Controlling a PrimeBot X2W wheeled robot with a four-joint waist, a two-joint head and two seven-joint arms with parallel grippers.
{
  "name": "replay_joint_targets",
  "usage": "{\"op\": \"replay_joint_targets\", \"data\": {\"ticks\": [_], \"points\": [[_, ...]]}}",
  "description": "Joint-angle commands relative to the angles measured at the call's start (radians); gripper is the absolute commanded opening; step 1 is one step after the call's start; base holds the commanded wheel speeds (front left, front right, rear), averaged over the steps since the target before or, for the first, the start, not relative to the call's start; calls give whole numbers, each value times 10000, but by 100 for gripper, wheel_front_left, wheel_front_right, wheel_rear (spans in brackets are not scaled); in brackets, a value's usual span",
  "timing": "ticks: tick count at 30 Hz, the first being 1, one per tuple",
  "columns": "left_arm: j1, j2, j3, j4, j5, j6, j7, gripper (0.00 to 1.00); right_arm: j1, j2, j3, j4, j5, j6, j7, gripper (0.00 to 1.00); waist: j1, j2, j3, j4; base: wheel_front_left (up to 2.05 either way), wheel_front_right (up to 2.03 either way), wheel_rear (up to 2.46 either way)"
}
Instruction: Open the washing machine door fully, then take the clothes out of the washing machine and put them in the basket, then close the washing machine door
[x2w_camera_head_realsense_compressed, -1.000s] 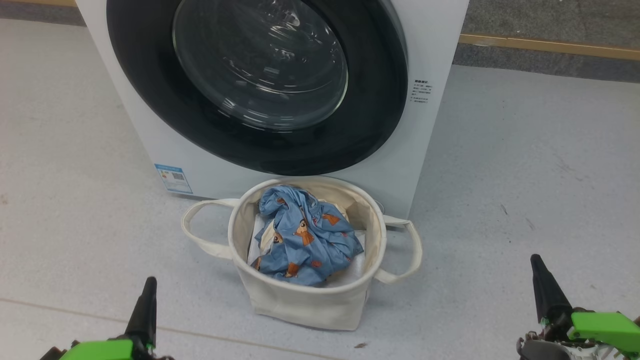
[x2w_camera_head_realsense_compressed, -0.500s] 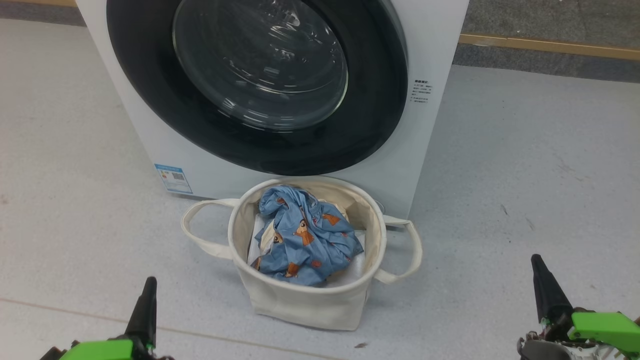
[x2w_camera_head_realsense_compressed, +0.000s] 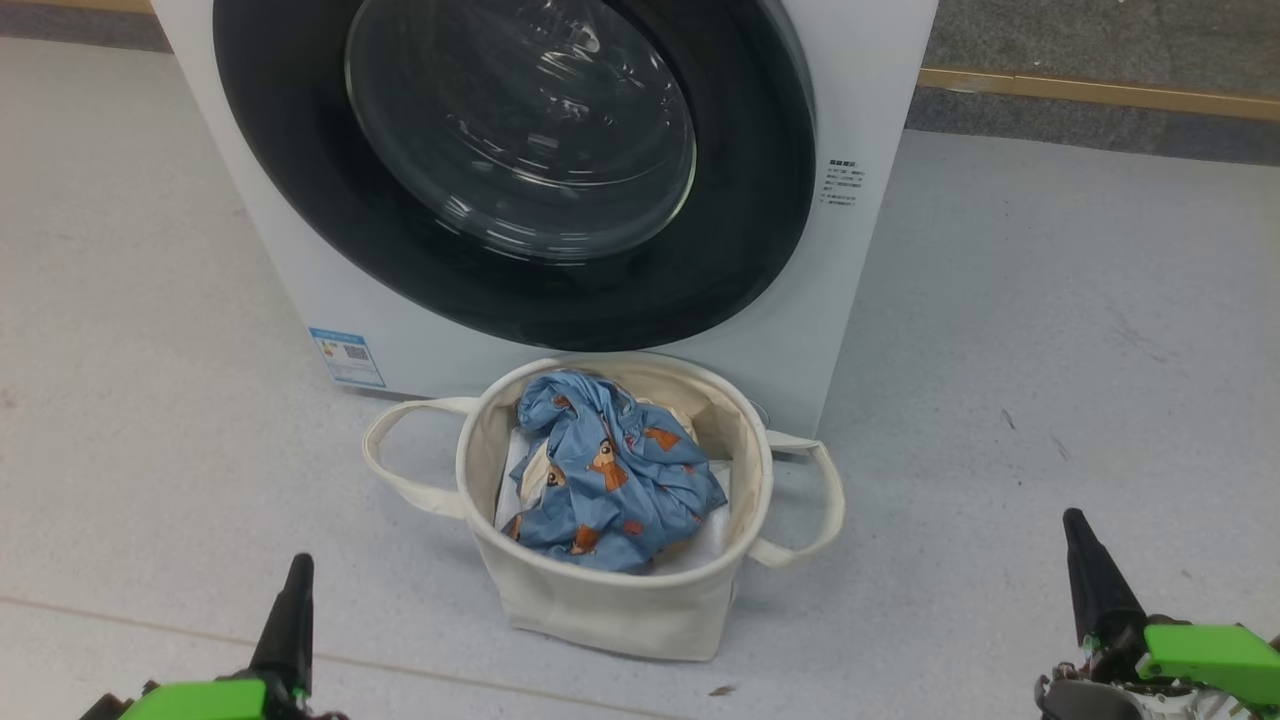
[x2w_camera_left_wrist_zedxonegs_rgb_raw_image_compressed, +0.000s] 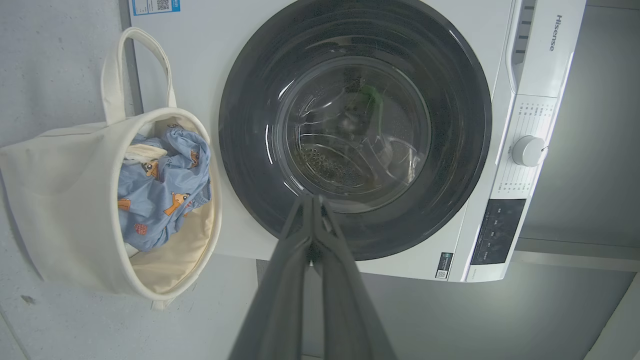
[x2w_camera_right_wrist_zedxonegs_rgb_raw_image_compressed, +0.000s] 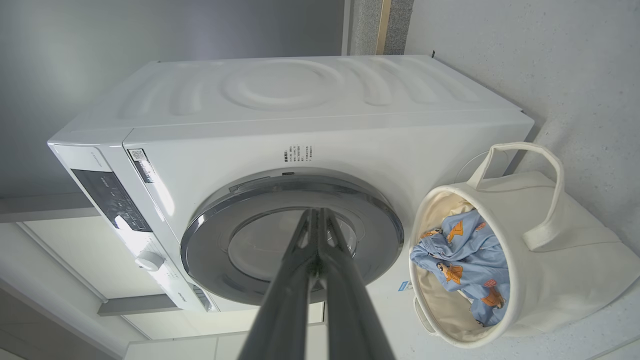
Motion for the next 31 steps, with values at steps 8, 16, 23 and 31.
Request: {"op": "replay_joint_targets", "data": {"ticks": [8,16,23,31], "points": [[-434,66,338,-359,-31,-71,81,0,-505,-73,187,-304,-54,2,76,0,0,-1,0,0,0,0,0],[-434,66,338,-359,-31,-71,81,0,-506,-71,184,-304,-56,2,78,0,0,-1,0,0,0,0,0],[-434,66,338,-359,-32,-71,81,0,-506,-70,182,-304,-58,2,80,0,0,-1,0,0,0,0,0],[-434,66,337,-360,-32,-71,81,0,-506,-69,180,-303,-60,2,81,0,0,-1,0,0,0,0,0]]}}
